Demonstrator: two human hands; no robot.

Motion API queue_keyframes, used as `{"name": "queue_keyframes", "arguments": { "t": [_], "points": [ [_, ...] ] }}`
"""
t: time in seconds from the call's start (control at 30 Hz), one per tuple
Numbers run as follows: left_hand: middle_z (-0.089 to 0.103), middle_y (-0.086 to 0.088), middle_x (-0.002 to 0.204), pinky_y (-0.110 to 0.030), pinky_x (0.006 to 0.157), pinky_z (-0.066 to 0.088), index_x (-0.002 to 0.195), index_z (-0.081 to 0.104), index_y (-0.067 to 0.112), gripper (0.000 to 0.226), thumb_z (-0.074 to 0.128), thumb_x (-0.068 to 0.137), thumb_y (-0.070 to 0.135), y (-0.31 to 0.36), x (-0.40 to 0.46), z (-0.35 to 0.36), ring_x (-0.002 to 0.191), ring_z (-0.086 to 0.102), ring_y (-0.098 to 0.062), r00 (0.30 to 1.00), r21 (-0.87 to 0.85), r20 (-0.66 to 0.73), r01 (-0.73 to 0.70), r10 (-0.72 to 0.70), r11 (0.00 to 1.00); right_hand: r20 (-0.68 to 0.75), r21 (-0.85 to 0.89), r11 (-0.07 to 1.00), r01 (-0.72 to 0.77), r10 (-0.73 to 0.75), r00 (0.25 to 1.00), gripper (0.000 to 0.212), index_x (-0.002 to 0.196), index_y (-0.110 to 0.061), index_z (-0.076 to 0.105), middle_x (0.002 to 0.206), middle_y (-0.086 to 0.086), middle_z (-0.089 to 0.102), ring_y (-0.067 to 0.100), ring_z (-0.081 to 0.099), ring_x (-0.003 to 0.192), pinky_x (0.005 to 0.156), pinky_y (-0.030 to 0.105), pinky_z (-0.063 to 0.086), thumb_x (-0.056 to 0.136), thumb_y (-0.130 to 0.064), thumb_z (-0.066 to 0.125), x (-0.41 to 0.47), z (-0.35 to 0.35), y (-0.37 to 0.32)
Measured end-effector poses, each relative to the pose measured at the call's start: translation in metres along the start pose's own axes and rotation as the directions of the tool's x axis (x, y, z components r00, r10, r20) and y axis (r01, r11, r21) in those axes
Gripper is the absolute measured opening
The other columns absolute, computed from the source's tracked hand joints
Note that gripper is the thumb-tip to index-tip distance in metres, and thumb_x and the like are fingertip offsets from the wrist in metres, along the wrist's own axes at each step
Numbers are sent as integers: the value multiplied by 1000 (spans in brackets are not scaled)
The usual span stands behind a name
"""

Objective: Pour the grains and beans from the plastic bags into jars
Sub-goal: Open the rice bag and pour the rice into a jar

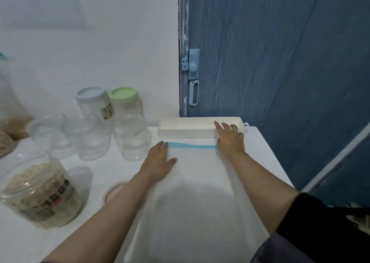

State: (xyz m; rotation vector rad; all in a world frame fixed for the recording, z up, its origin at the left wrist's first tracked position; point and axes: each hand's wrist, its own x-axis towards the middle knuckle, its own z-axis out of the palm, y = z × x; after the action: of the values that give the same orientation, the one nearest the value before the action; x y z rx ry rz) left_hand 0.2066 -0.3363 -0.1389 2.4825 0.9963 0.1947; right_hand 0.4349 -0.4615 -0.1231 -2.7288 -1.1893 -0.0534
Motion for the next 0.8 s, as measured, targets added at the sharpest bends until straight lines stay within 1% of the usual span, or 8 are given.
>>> {"name": "queue_keyframes", "arguments": {
  "t": [0.07, 0.1, 0.2, 0.3, 0.4, 0.6, 0.73, 0.8],
  "points": [
    [11, -10, 165, -31, 121, 10, 157, 17, 8, 72, 47, 101, 44, -2, 2, 3, 152, 9, -24, 1000, 62, 6, 8, -8, 998, 36, -95, 996, -4, 7, 999, 71, 158, -24, 15, 151, 1, 39, 27, 27, 143, 114, 47, 22, 96, -8, 46, 10, -1, 0],
    [11, -10, 165, -32, 122, 11, 156, 17, 8, 71, 46, 102, 44, -2, 3, 4, 152, 9, -25, 1000, 82, 9, 14, -15, 997, 22, -137, 991, -1, 5, 1000, 68, 156, -23, 22, 145, 1, 45, 26, 33, 138, 113, 46, 22, 95, -7, 46, 14, -2, 1],
    [10, -8, 165, -36, 123, 13, 156, 18, 9, 69, 41, 102, 46, -4, 4, 9, 152, 6, -27, 1000, 128, 5, 30, -31, 991, -95, -211, 977, 40, -62, 994, 41, 128, -23, 59, 117, 0, 61, 24, 50, 116, 106, 41, 24, 93, -5, 49, 19, 4, 7],
    [7, -7, 166, -37, 123, 11, 157, 17, 10, 68, 38, 103, 47, -2, 5, 12, 152, 4, -28, 998, 154, 1, 54, -55, 987, -252, -152, 987, 51, -89, 964, 34, 100, -21, 74, 90, 2, 65, 30, 56, 92, 91, 39, 24, 80, 4, 63, 19, 9, 14],
    [6, -8, 166, -38, 122, 12, 157, 18, 12, 67, 35, 104, 48, 0, 6, 12, 153, 4, -29, 998, 178, 2, 65, -66, 982, -385, -71, 996, 51, -75, 920, 40, 88, -19, 79, 72, 3, 64, 33, 57, 72, 80, 38, 23, 64, 12, 77, 10, 2, 20],
    [-5, -10, 166, -41, 123, 5, 158, 12, 12, 66, 32, 105, 46, 21, -13, -2, 152, -11, -33, 995, 84, 71, 61, -67, 995, -333, 71, 997, -33, 55, 941, 27, 92, -19, 73, 84, 4, 64, 33, 54, 85, 71, 36, 25, 85, 2, 59, -43, -38, 15],
    [-6, -10, 166, -48, 122, 1, 159, 6, 15, 71, 25, 103, 54, 42, -51, -7, 151, -10, -36, 975, 189, 201, 61, -99, 980, -244, 230, 973, -6, 64, 968, 20, 100, -21, 70, 92, -2, 62, 25, 57, 89, 60, 31, 36, 97, -15, 51, -106, -61, -2],
    [-9, -9, 166, -50, 121, -2, 159, 2, 16, 73, 21, 102, 58, 47, -74, -3, 151, -12, -36, 969, 263, 230, 29, -91, 964, -202, 266, 964, -23, 79, 976, 23, 113, -23, 69, 104, -4, 63, 22, 59, 95, 68, 31, 45, 99, -21, 50, -137, -70, -12]
  ]
}}
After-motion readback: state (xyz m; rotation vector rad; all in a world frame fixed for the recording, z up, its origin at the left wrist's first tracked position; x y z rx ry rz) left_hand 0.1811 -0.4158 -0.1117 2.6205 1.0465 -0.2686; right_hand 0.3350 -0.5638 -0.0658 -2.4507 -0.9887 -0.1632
